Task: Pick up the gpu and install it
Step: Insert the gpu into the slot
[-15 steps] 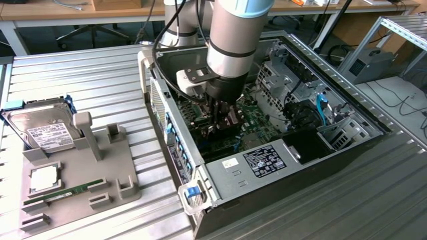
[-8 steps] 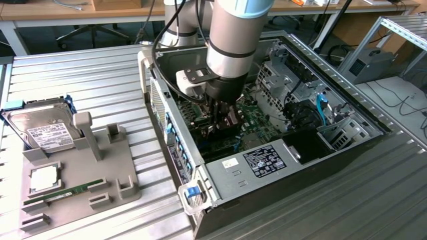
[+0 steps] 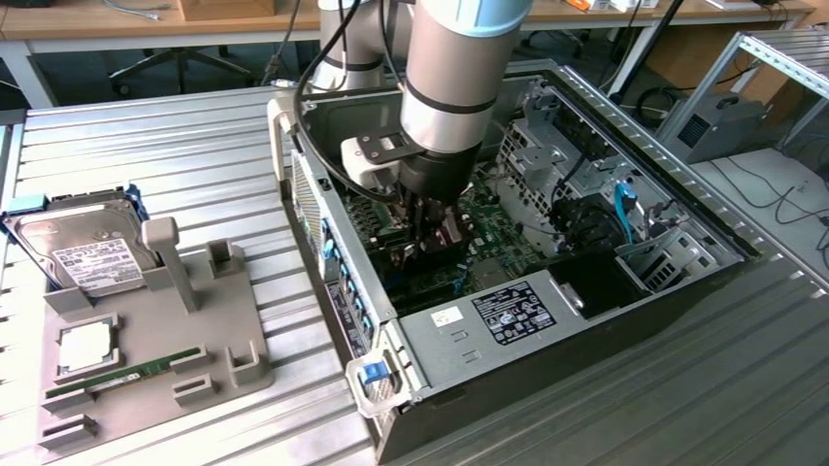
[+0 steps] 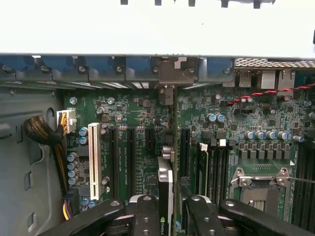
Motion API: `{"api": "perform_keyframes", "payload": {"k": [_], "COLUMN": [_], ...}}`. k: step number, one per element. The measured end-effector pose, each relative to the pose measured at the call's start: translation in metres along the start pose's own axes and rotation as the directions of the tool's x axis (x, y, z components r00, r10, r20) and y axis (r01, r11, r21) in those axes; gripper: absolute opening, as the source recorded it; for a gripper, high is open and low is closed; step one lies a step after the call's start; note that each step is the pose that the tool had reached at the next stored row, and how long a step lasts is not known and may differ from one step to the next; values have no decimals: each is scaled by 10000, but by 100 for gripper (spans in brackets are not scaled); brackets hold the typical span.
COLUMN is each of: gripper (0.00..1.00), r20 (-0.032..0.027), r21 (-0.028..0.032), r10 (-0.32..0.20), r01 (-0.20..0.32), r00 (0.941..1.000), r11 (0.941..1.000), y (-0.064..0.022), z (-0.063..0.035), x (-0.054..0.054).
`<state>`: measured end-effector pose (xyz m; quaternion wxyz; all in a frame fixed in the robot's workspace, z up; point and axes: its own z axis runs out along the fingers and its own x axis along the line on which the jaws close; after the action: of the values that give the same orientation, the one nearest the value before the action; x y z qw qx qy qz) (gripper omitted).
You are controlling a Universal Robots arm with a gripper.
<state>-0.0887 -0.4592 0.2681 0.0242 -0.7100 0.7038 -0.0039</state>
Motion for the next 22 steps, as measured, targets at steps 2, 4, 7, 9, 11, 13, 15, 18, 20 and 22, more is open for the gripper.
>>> {"api": "perform_keyframes", "payload": {"k": [2, 4, 7, 9, 11, 13, 15, 18, 20, 22], "gripper": [26, 26, 26, 26, 26, 26, 26, 27, 34, 34], "r20": [1, 0, 0, 0, 0, 0, 0, 1, 1, 0], "r21": [1, 3, 2, 8, 9, 9, 9, 9, 9, 9], "r10": [-1, 0, 2, 0, 0, 0, 0, 3, 1, 0], "r01": [1, 0, -2, 0, 0, 0, 0, -3, -1, 0], "r00": [10000, 10000, 10000, 10000, 10000, 10000, 10000, 10000, 10000, 10000], "r11": [10000, 10000, 10000, 10000, 10000, 10000, 10000, 10000, 10000, 10000], "y": [3, 7, 10, 12, 12, 12, 12, 14, 13, 12], "z": [0, -1, -1, -1, -1, -1, -1, 0, 0, -1], "x": [0, 0, 0, 0, 0, 0, 0, 0, 0, 0]}}
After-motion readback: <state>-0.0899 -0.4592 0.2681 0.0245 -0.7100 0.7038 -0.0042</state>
